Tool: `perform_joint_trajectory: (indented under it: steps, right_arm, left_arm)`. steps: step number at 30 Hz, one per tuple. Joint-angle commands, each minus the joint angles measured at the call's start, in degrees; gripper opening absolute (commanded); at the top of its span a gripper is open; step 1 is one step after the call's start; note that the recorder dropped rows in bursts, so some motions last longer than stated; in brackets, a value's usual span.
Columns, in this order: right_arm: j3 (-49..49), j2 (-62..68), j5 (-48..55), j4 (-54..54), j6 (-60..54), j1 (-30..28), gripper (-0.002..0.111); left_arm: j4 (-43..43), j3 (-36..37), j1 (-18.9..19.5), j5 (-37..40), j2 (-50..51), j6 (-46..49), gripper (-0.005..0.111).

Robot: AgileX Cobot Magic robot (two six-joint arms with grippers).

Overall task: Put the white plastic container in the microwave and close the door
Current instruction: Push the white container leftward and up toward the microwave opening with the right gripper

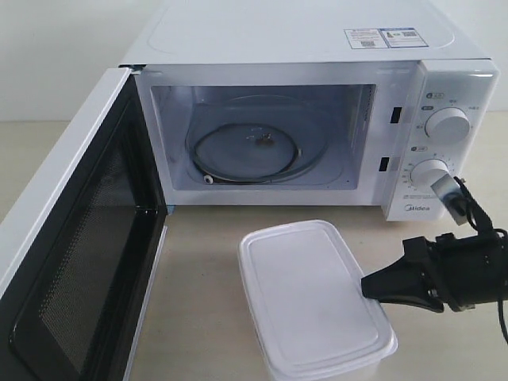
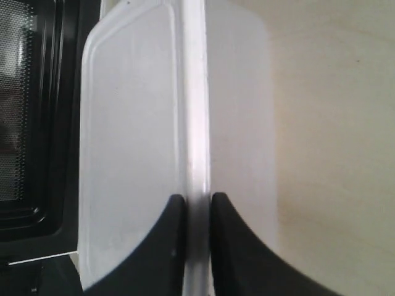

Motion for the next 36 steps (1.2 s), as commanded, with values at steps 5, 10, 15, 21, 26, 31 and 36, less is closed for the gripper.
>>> perform_joint_trajectory:
  steps: [5,10,15,21,26,31,36]
  right_arm:
    - [-0.1,-0.2,-9.4,5.3,-3.8,0.1,0.000]
    - [2.4,-0.2,-12.5,9.7,-7.6,0.1,0.000]
    - [8.7,-0.2,-12.5,22.1,-16.7,0.1,0.000]
    - [15.7,-0.2,-12.5,35.6,-22.0,0.1,0.000]
    - [18.8,-0.2,-12.5,38.6,-23.9,0.1,0.000]
    - [18.8,-0.2,-12.5,44.3,-24.0,6.7,0.000]
    - [18.7,-0.2,-12.5,61.9,-25.3,19.6,0.000]
  left_arm:
    - [0.0,0.2,0.2,0.0,-0.2,-0.5,0.004]
    - [0.0,0.2,0.2,0.0,-0.2,-0.5,0.004]
    - [0.0,0.2,0.2,0.0,-0.2,-0.5,0.004]
    - [0.0,0.2,0.2,0.0,-0.2,-0.5,0.004]
    - [0.0,0.2,0.2,0.0,-0.2,-0.5,0.004]
    - [0.0,0.2,0.2,0.0,-0.2,-0.5,0.004]
    - [0.0,0.2,0.2,0.0,-0.2,-0.5,0.004]
